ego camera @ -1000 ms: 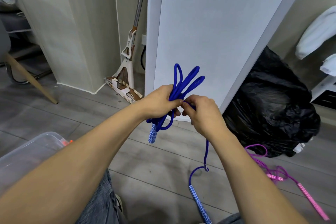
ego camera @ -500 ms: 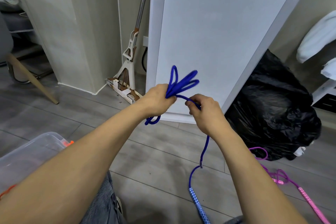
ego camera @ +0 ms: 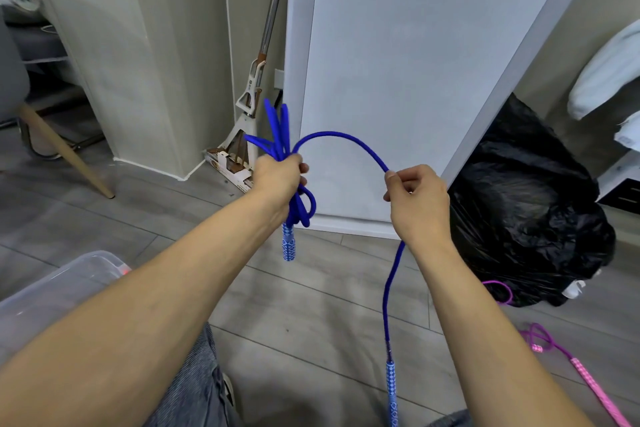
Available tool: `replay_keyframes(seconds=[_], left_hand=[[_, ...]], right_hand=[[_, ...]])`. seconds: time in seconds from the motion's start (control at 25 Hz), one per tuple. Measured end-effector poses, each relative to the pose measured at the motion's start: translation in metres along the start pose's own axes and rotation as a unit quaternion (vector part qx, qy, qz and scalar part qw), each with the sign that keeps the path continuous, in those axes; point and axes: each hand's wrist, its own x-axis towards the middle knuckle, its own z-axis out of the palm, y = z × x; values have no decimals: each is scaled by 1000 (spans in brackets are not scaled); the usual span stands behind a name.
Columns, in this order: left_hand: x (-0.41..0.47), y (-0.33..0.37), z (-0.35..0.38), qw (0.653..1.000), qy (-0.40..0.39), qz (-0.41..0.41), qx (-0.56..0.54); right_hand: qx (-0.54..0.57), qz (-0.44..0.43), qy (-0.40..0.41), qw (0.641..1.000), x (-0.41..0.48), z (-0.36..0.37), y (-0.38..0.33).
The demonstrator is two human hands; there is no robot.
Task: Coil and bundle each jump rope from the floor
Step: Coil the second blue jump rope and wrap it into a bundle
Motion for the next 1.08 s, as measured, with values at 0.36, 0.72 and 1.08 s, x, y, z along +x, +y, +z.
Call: replay_keyframes(seconds=[0.36, 0.72, 1.08], left_hand=[[-40, -17, 24, 977, -194, -23, 83], [-25, -14, 16, 991, -123, -19, 57], [17, 22, -18, 975, -54, -68, -203]], right_hand=[[-1, -39, -68, 997, -18, 26, -6], [-52, -47, -200, 977, -23, 26, -10], [-77, 5, -379, 922, -15, 4, -6]])
